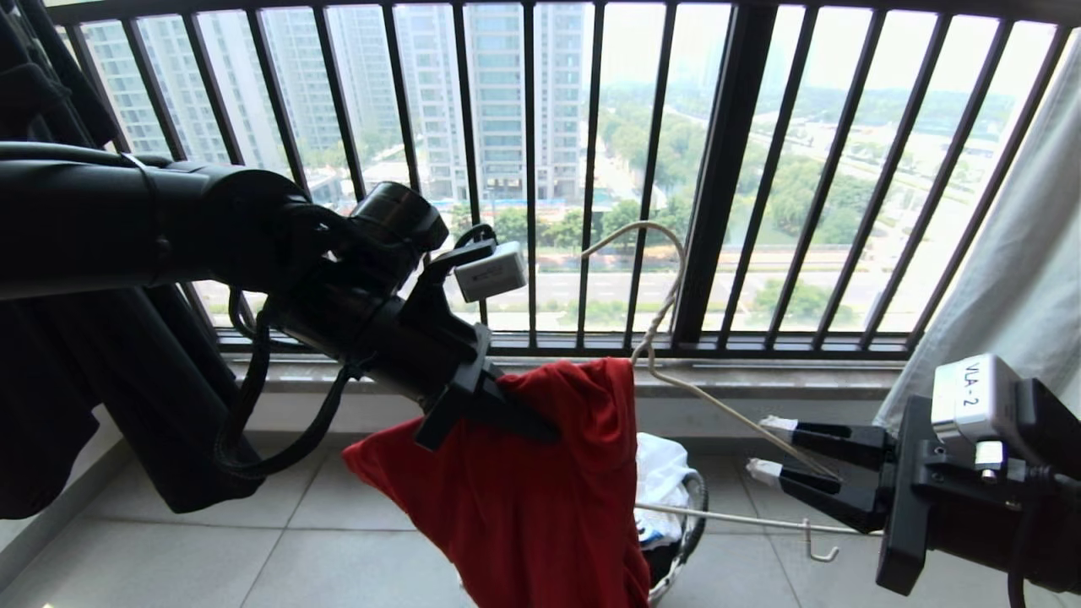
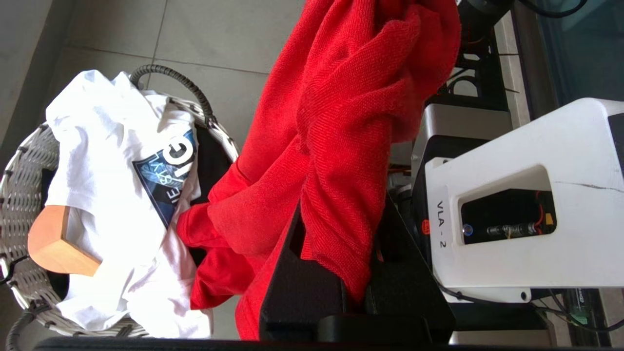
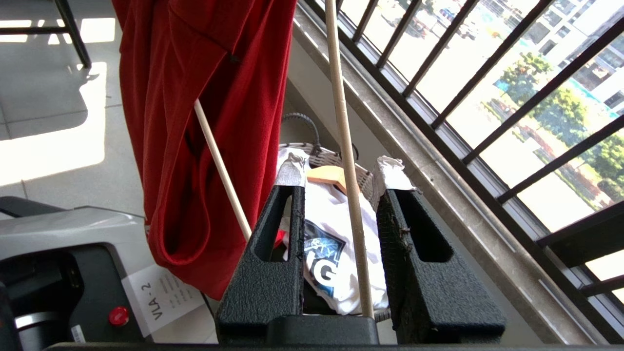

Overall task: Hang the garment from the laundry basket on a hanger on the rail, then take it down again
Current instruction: Hang the clothes on the clothes rack

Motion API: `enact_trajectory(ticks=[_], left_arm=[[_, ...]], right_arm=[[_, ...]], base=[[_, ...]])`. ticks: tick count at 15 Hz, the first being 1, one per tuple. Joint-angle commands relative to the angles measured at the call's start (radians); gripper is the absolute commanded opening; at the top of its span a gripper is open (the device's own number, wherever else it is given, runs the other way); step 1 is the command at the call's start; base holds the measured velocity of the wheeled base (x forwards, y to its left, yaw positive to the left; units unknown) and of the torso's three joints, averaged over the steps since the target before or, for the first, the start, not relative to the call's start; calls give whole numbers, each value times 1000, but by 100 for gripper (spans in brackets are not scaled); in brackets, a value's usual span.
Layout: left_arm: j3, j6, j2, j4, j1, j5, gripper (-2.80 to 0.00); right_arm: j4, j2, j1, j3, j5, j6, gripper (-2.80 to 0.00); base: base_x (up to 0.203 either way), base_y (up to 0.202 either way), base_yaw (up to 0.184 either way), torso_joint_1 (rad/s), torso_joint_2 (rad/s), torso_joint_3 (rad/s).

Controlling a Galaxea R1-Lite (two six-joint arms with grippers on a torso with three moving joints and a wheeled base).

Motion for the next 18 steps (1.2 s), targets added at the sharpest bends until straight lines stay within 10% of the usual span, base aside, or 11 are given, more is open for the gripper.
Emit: enact_trajectory(ticks=[1,8,17,18], left_arm=[[0,4,-12,3,1,-6,-280],[-19,-18,-27,1,5,28,-280],[-69,-235,-106,2,63,28,-280],[-88,-270,-111,1,77,28,-280]], right_arm=[[0,5,1,-5,2,-3,0],[-1,-4,-15,-12,-5,-3,0],[0,-84,-185,-134,-5,126,0],[1,-92,-223,-158,-4,160,-280]], base=[[0,0,0,0,0,0],[0,0,0,0,0,0],[0,0,0,0,0,0],[0,0,0,0,0,0]])
